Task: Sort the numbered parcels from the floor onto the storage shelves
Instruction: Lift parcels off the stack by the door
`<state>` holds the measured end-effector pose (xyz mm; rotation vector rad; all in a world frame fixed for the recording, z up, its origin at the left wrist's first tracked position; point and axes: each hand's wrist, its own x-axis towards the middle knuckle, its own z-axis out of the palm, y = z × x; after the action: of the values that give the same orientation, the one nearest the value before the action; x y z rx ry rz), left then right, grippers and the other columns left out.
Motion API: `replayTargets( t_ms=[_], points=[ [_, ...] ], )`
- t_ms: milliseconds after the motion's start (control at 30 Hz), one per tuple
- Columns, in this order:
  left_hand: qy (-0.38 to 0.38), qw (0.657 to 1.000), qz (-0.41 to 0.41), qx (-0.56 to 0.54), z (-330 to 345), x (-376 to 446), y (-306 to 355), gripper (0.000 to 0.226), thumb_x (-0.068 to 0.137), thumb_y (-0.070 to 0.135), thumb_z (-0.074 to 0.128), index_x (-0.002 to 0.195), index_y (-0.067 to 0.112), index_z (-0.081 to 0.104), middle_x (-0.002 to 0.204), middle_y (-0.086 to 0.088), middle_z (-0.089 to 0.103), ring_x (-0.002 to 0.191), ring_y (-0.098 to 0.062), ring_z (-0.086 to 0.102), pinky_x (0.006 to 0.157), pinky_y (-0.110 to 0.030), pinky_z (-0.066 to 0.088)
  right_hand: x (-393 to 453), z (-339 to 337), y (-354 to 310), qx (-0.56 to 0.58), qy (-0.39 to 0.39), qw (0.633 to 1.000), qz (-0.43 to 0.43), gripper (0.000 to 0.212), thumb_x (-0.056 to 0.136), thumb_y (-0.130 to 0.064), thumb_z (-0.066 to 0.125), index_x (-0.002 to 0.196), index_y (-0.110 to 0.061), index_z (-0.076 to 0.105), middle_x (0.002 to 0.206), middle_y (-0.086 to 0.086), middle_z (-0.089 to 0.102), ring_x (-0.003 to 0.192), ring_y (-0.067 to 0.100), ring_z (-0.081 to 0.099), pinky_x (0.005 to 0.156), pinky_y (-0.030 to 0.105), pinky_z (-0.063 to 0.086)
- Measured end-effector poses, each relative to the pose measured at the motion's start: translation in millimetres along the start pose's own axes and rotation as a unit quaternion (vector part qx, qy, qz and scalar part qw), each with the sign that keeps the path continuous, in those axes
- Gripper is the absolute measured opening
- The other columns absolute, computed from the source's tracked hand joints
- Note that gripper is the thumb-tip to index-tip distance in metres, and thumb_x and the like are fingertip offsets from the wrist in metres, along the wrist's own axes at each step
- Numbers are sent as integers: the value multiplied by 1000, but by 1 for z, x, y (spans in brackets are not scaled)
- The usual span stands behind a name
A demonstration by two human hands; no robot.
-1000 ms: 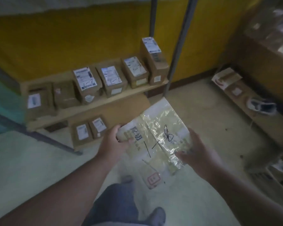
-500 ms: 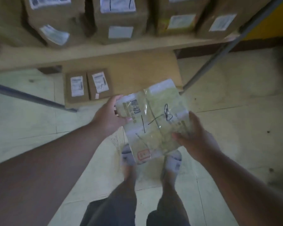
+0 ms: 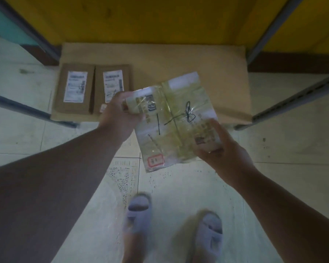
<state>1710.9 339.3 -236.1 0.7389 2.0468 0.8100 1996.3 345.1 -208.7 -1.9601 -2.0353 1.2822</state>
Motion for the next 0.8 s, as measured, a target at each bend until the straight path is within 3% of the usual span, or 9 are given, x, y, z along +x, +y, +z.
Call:
replayTargets(
  t_ms=[67,167,267,367,467,567,733,800],
  points=[
    [9,1000,20,13,10,17,10,64,74,17,86,128,36,58,99,16,62,92,-15,66,77,-36,58,20,-2,3,-5,17,1000,-13,87,78,-56,75,147,-56,22,95,-10,66,76,7,63,59,24,49],
    [-17,997,50,49,20,41,28,75,74,25,87,138,42,50,122,13,59,88,-11,62,79,-32,56,48,-4,1,8,48,998,-28,85,77,-53,77,146,-53,26,86,-9,67,71,9,63,59,26,50],
    [-48,994,73,59,23,69,44,84,78,22,85,147,39,42,133,7,53,105,-16,58,86,-29,50,77,-3,-4,6,75,996,-47,86,78,-54,75,147,-51,24,95,-9,66,71,6,61,61,28,53],
    [-40,990,99,89,26,95,55,81,79,22,84,147,37,43,133,0,56,110,-18,56,79,-23,47,104,3,-13,6,95,994,-62,84,81,-56,71,147,-50,21,118,-2,62,75,11,61,66,37,59],
    [-1,991,107,81,31,121,59,69,80,18,82,140,34,52,124,1,64,99,-16,61,72,-21,48,132,11,-25,9,110,992,-58,81,82,-59,68,147,-49,20,129,2,61,91,21,61,72,32,53],
    [15,992,99,73,34,141,53,65,82,17,80,138,36,54,124,1,62,100,-17,62,72,-22,48,157,21,-33,29,102,993,-59,79,84,-57,68,147,-45,21,124,1,63,94,21,60,69,29,48],
    [22,991,118,57,35,166,48,60,84,15,77,137,35,56,127,-2,65,105,-21,66,90,-33,55,177,30,-37,-21,116,991,-64,78,83,-67,62,146,-45,21,119,1,65,89,18,54,72,31,49],
    [31,987,137,76,35,171,52,58,86,15,75,138,32,56,128,2,61,105,-18,62,83,-28,52,181,30,-39,-57,125,988,-65,78,82,-71,58,145,-44,22,116,3,64,94,22,58,77,34,52]
  ],
)
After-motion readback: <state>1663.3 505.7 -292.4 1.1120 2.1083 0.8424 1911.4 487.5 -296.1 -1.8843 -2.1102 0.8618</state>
